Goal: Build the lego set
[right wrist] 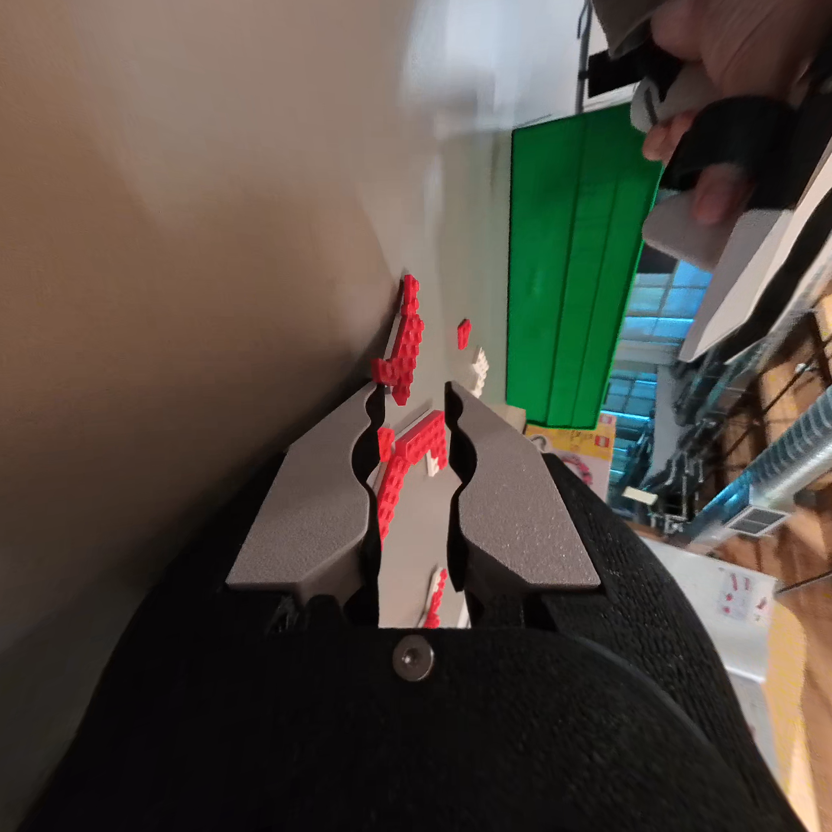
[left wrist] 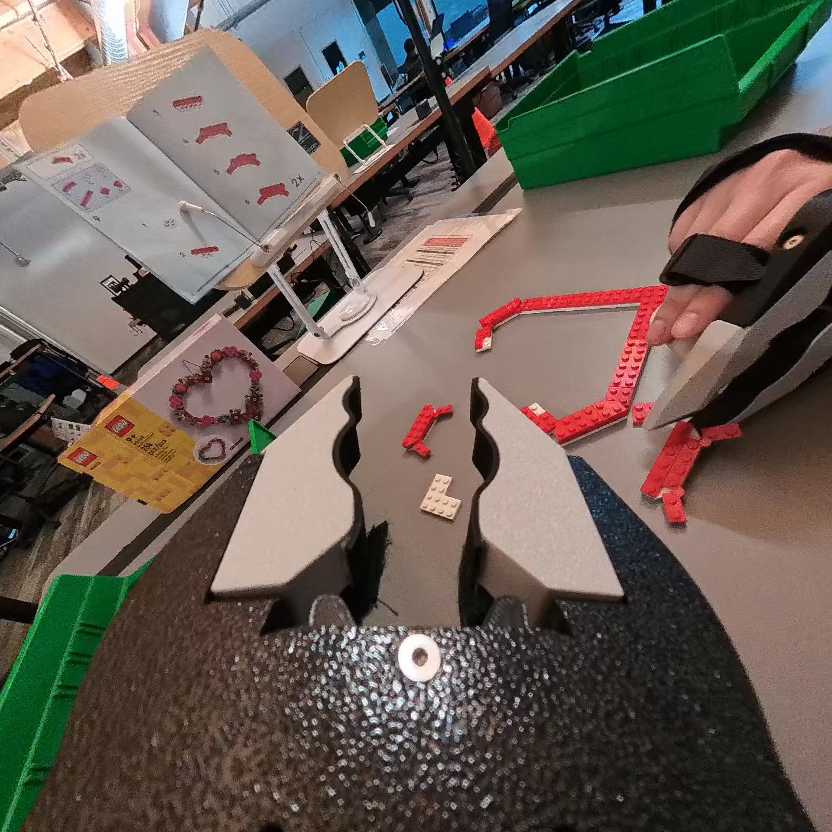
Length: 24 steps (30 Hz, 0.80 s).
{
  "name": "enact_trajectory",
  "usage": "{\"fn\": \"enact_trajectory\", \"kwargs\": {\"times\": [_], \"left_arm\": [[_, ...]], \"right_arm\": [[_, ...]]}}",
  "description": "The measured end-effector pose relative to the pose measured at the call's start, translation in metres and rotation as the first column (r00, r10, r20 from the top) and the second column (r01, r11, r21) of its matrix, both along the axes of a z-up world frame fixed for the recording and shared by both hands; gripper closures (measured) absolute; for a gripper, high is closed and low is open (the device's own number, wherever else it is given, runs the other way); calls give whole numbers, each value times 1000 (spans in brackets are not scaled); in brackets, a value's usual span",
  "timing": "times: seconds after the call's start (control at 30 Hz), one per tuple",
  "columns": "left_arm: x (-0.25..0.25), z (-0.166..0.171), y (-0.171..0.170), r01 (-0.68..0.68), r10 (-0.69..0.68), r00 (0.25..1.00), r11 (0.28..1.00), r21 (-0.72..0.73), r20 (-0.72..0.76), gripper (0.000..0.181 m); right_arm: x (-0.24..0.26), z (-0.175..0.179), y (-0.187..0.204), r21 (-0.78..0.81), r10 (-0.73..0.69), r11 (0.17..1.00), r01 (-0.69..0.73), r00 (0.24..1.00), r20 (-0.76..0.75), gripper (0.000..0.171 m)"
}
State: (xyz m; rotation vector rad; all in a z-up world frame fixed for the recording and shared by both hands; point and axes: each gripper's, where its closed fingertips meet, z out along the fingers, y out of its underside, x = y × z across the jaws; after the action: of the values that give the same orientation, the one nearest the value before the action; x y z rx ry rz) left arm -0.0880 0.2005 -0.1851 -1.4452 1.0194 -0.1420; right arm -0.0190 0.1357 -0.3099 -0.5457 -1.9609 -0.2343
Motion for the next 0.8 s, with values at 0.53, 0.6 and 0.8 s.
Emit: {"fn": "enact_trajectory", "kwargs": {"times": [0.53, 0.6, 0.8], "left_arm": [[3, 3, -6, -5, 9, 999, 993, -121, 38, 133], [1, 2, -5, -12, 18, 999, 990, -138, 43, 133], [2, -8, -4, -12, 18, 999, 981, -196, 30, 132]], "right_arm": [[39, 34, 10, -475, -228, 861, 182, 973, -40, 121], [50, 61, 22, -537, -274, 833, 132, 942, -194, 121], [125, 131, 82, -550, -449, 835, 10, 589, -672, 126]]}}
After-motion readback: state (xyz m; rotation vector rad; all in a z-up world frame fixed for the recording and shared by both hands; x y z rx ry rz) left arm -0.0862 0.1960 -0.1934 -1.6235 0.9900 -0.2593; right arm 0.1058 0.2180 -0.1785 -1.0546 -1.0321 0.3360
